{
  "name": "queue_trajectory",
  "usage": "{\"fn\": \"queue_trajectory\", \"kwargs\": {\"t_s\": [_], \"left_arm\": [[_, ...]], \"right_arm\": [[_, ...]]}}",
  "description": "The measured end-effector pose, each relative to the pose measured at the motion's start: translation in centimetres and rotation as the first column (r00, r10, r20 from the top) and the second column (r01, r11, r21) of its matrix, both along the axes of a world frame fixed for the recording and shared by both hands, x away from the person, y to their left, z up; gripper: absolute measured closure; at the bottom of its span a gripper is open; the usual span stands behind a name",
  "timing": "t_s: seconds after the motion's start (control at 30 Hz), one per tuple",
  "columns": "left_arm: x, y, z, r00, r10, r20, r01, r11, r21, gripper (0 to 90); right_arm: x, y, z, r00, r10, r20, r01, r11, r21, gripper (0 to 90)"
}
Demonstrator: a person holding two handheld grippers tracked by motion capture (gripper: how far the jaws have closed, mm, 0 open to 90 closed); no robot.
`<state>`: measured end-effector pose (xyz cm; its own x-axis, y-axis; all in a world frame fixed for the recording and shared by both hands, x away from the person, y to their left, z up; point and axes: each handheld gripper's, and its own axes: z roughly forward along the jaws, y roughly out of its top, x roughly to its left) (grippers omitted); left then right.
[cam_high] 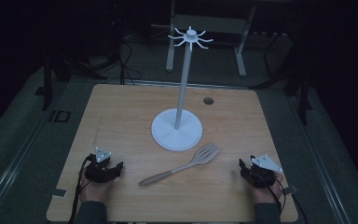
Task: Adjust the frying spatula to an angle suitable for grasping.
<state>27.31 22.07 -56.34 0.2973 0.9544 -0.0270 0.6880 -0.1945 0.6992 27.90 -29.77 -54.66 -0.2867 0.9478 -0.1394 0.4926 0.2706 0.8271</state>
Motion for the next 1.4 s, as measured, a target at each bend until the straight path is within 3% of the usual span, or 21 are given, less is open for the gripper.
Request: {"fn": "queue_trajectory", "kwargs": {"t_s": [0.1, 0.17, 0.2, 0.27, 0.37, 0.47, 0.57, 0.67, 0.83, 0.9, 1.0, 1.23, 1.4], "left_arm": [[-0.2, -0.2, 0.4, 0.9992, -0.025, 0.032, 0.025, 0.9996, 0.009, 42.1], [-0.2, -0.2, 0.4, 0.9992, -0.025, 0.032, 0.025, 0.9996, 0.009, 42.0], [-0.4, -0.4, 0.6, 0.9976, -0.044, 0.054, 0.044, 0.9990, 0.010, 42.0], [-0.5, -0.5, 0.7, 0.9950, -0.072, 0.069, 0.070, 0.9973, 0.020, 39.6], [-0.8, -0.6, 1.0, 0.9920, -0.094, 0.084, 0.094, 0.9956, 0.003, 38.7], [-1.3, -0.8, 1.4, 0.9851, -0.115, 0.128, 0.116, 0.9933, 0.005, 42.3], [-1.8, -0.7, 2.0, 0.9772, -0.123, 0.173, 0.129, 0.9913, -0.026, 47.8], [-1.9, -0.5, 2.0, 0.9765, -0.111, 0.185, 0.120, 0.9921, -0.038, 47.7], [-1.9, -0.4, 2.0, 0.9766, -0.107, 0.186, 0.119, 0.9917, -0.050, 46.9], [-1.9, -0.5, 2.0, 0.9778, -0.114, 0.176, 0.125, 0.9910, -0.048, 47.1], [-2.0, -0.7, 2.1, 0.9748, -0.105, 0.197, 0.113, 0.9932, -0.028, 50.0], [-2.3, -0.4, 2.4, 0.9721, -0.081, 0.220, 0.092, 0.9949, -0.041, 52.9], [-2.4, -0.4, 2.5, 0.9702, -0.092, 0.224, 0.106, 0.9932, -0.049, 53.3]], "right_arm": [[-0.1, 0.4, 0.3, 0.9998, 0.021, 0.007, -0.021, 1.000, 0.003, 51.2], [-0.1, 0.6, 0.4, 0.9996, 0.027, 0.006, -0.027, 1.000, 0.001, 51.2], [-0.1, 0.6, 0.4, 0.9996, 0.027, 0.006, -0.027, 1.000, 0.001, 51.5], [-0.3, 1.9, 1.1, 0.9982, 0.050, 0.034, -0.045, 0.991, -0.128, 51.1], [-0.4, 3.0, 1.8, 0.9933, 0.102, 0.053, -0.093, 0.984, -0.152, 52.1], [0.2, 3.7, 2.4, 0.9876, 0.147, 0.057, -0.138, 0.981, -0.133, 58.6], [1.1, 4.1, 2.9, 0.9837, 0.174, 0.046, -0.170, 0.982, -0.077, 64.6], [1.9, 4.8, 3.2, 0.9786, 0.203, 0.035, -0.202, 0.979, -0.032, 73.7], [2.8, 6.4, 3.5, 0.9603, 0.278, 0.022, -0.277, 0.960, -0.051, 89.2], [3.2, 7.2, 3.6, 0.9530, 0.303, 0.009, -0.302, 0.951, -0.062, 90.0], [4.3, 8.3, 3.5, 0.9416, 0.336, -0.022, -0.337, 0.938, -0.081, 90.0], [6.9, 10.8, 2.6, 0.9289, 0.347, -0.130, -0.361, 0.926, -0.109, 89.2], [7.5, 11.3, 1.9, 0.9240, 0.331, -0.192, -0.360, 0.922, -0.145, 89.3]]}}
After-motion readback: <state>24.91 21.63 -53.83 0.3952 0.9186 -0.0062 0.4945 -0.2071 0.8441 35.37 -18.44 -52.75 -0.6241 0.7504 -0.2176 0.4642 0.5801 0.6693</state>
